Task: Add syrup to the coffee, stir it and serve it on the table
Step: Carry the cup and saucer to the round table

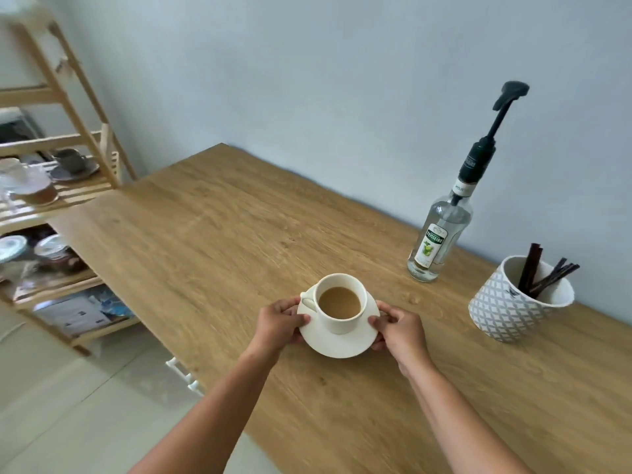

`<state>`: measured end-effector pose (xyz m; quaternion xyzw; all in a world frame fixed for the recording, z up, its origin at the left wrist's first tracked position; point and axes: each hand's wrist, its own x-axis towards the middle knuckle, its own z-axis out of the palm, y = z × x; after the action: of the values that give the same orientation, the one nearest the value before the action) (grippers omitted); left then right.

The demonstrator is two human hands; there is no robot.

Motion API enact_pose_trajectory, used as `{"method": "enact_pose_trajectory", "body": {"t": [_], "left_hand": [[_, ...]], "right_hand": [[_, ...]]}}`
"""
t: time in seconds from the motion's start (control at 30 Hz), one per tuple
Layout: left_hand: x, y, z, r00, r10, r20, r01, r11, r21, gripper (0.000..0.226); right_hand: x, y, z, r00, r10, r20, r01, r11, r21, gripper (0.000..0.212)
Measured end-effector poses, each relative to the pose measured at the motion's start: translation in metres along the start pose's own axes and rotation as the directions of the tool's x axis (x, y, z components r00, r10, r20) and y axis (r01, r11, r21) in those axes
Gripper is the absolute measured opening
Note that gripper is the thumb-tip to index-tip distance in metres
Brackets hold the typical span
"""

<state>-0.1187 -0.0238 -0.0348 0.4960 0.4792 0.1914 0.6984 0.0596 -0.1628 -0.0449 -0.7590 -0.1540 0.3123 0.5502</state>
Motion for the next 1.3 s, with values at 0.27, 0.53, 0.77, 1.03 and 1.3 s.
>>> {"method": "enact_pose_trajectory", "body": {"t": [0.27,0.53,0.77,1.03,1.3], "left_hand": [[-0.046,0.003,-0.090,0.985,0.038,-0.171,-0.061,0.989,-0.132,0.046],[-0.109,-0.014,-0.199,0.934,0.071,-0.350,-0.136,0.977,-0.166,0.037],[-0.187,-0.044,-0.295,0.871,0.071,-0.486,-0.190,0.961,-0.199,0.036],[-0.280,-0.086,-0.396,0.780,0.042,-0.625,-0.243,0.940,-0.240,0.037],[-0.371,-0.126,-0.474,0.674,0.002,-0.739,-0.310,0.908,-0.280,0.040]], "right_hand": [[-0.031,-0.031,0.081,0.971,-0.079,0.224,0.086,0.996,-0.022,0.037],[-0.097,-0.051,0.176,0.900,-0.127,0.417,0.178,0.980,-0.086,0.040],[-0.183,-0.048,0.263,0.822,-0.129,0.554,0.228,0.967,-0.114,0.040],[-0.288,-0.038,0.353,0.717,-0.149,0.681,0.292,0.951,-0.099,0.037],[-0.382,-0.027,0.434,0.560,-0.129,0.818,0.345,0.934,-0.090,0.032]]}}
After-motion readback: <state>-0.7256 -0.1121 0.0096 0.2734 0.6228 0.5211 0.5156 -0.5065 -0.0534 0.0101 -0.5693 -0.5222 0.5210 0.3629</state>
